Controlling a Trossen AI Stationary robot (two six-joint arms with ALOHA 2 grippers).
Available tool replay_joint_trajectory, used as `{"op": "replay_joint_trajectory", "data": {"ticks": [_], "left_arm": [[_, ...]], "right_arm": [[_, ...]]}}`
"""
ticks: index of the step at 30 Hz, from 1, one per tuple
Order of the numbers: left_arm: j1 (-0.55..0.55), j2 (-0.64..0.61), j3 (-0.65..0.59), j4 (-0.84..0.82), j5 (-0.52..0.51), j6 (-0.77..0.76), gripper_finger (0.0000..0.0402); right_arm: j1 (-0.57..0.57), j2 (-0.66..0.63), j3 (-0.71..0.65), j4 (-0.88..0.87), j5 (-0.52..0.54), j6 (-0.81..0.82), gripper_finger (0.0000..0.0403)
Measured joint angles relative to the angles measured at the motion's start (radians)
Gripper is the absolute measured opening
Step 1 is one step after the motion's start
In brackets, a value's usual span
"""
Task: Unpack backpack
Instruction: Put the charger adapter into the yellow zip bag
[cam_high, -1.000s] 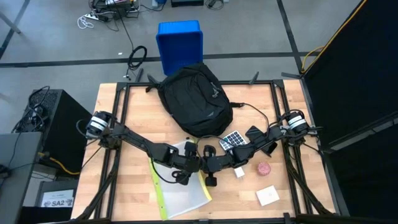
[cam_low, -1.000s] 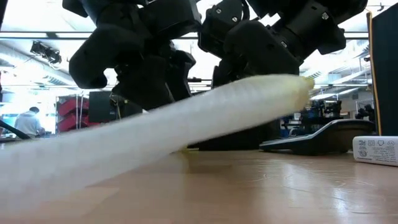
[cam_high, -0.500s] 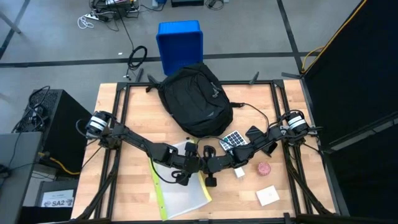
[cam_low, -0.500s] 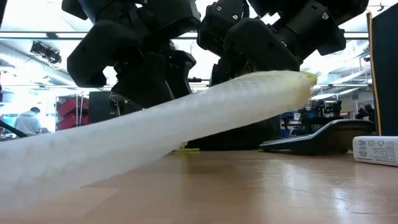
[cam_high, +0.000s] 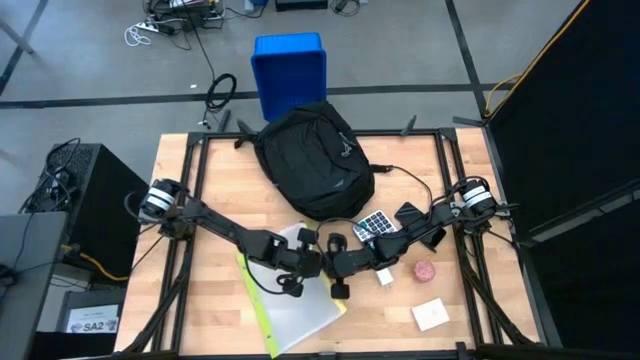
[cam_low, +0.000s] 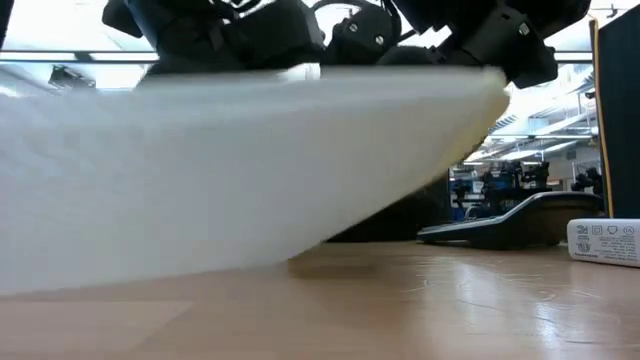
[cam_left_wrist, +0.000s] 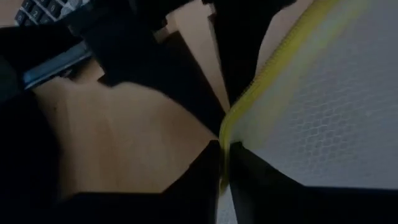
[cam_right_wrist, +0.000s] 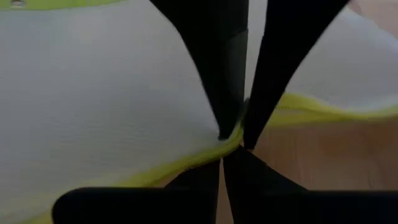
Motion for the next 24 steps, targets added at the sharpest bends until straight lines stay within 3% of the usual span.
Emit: {"op": "replay_joint_trajectory", "data": {"ticks": [7,14,24], "left_arm": [[-0.033,-0.004,0.042,-0.131,-0.038,0.009,0.0000],[-0.120,-0.013,0.160,-0.280,-0.129,0.032,0.0000],[-0.234,-0.128,0.190,-0.220,-0.146,0.118,0.0000]], "right_arm": [[-0.002,-0.008,-0.002,-0.039,0.007,0.050,0.0002],[-0.007,-0.007,-0.005,-0.058,0.005,0.046,0.0004],[-0.010,-0.046,-0.008,-0.115,0.063,0.045,0.0004]]}}
